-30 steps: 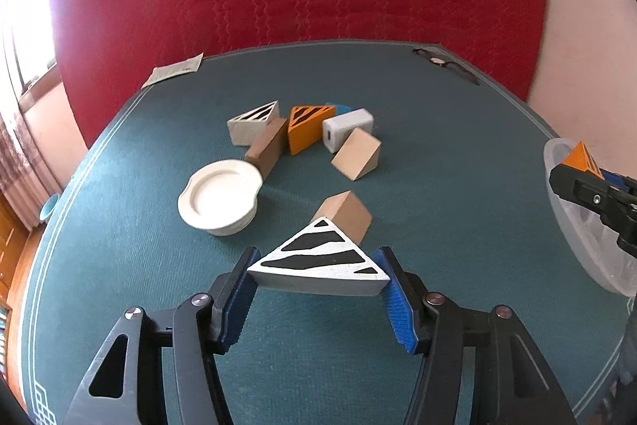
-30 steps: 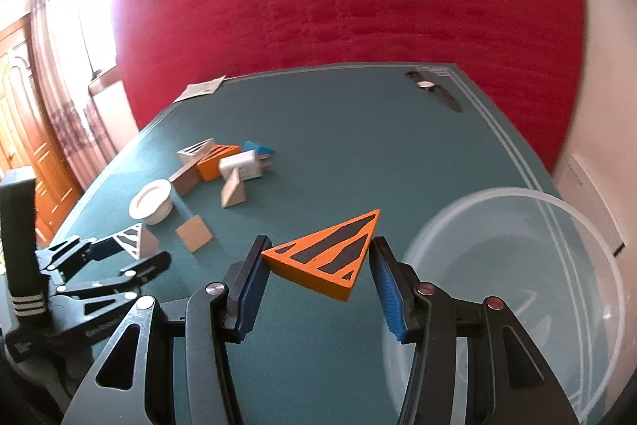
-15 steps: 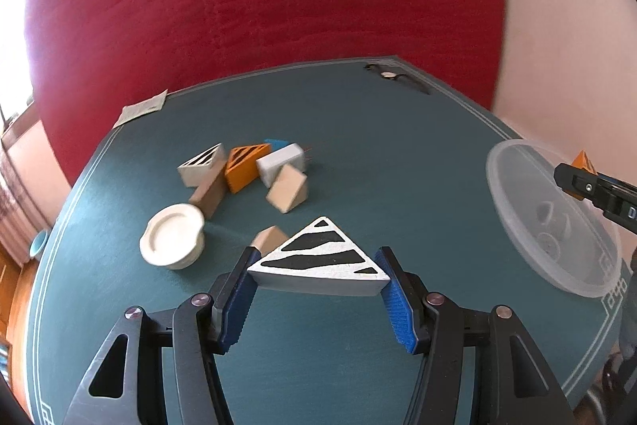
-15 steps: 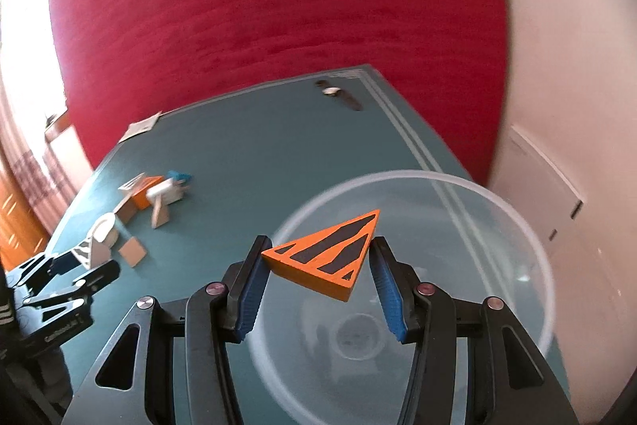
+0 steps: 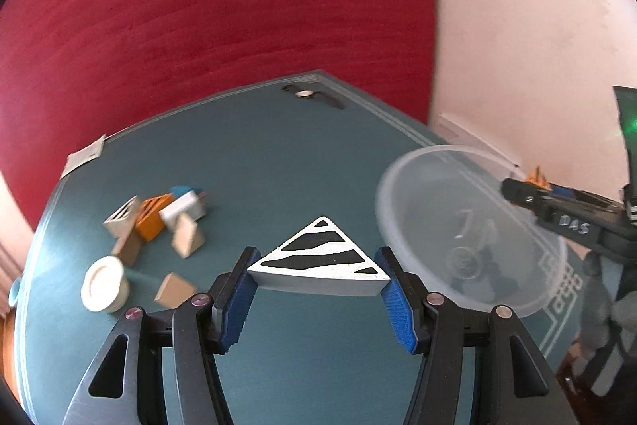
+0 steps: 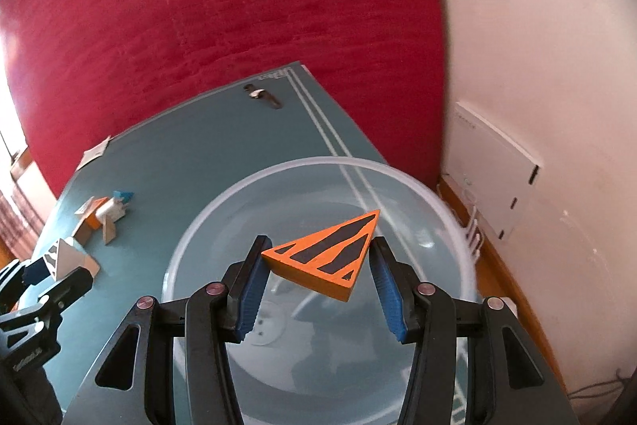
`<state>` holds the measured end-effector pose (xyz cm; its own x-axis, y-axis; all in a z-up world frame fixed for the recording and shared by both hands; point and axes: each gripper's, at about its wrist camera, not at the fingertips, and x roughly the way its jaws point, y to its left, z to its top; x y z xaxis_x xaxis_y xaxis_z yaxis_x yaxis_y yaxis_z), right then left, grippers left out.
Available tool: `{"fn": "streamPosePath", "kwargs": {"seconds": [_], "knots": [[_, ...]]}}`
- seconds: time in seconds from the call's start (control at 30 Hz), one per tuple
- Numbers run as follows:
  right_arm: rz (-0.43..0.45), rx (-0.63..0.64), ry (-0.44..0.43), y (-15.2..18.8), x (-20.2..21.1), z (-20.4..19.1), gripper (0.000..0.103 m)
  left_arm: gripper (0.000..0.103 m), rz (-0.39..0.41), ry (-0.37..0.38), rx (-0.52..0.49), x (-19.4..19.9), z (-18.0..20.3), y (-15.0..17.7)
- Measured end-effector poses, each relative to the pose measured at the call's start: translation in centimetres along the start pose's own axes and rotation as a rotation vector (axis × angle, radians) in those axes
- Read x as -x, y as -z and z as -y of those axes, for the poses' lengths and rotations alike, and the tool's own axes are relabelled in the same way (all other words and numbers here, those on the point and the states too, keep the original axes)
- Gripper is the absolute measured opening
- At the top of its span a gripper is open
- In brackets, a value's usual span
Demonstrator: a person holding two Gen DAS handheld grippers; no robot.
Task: Organize rigid objects
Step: 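Carry both triangle blocks to the clear bowl with both grippers, then open both grippers to drop the triangles into the clear bowl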
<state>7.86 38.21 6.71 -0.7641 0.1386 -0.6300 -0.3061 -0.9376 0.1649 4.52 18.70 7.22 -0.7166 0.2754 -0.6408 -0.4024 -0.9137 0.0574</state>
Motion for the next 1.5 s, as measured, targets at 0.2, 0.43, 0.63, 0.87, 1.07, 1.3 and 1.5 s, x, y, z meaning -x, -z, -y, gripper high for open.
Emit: {"fn": "streamPosePath", "kwargs": {"seconds": [0.2, 0.43, 0.63, 0.87, 1.07, 1.3, 1.5], "knots": [[-0.012, -0.031, 0.036, 0.1, -0.2, 1.2, 0.052, 0.062, 0.003, 0.063, -0.042, -0.3, 2.9, -0.9], [0.002, -0.053, 0.051, 0.0, 0.2, 2.0, 0.052, 0.062, 0.015, 0.111, -0.096, -0.4, 5.1, -1.5], [0.003, -0.05, 0.056, 0.0, 0.2, 1.9, 0.052, 0.062, 0.013, 0.132, -0.111, -0.6, 6.1, -1.6], [0.0, -0.067, 0.065, -0.3, 0.0, 2.2, 0.055, 0.089, 0.045, 0.143, -0.09, -0.1, 6.2, -1.6], [0.002, -0.073, 0.067, -0.4, 0.0, 2.2, 0.055, 0.094, 0.047, 0.128, -0.072, -0.4, 5.6, -1.9], [0.009, -0.06, 0.06, -0.1, 0.3, 1.9, 0.055, 0.1, 0.054, 0.095, -0.055, -0.6, 4.9, -2.0], [0.02, -0.05, 0.062, 0.1, 0.4, 1.6, 0.055, 0.1, 0.066, 0.069, -0.046, -0.4, 4.5, -1.7]]}}
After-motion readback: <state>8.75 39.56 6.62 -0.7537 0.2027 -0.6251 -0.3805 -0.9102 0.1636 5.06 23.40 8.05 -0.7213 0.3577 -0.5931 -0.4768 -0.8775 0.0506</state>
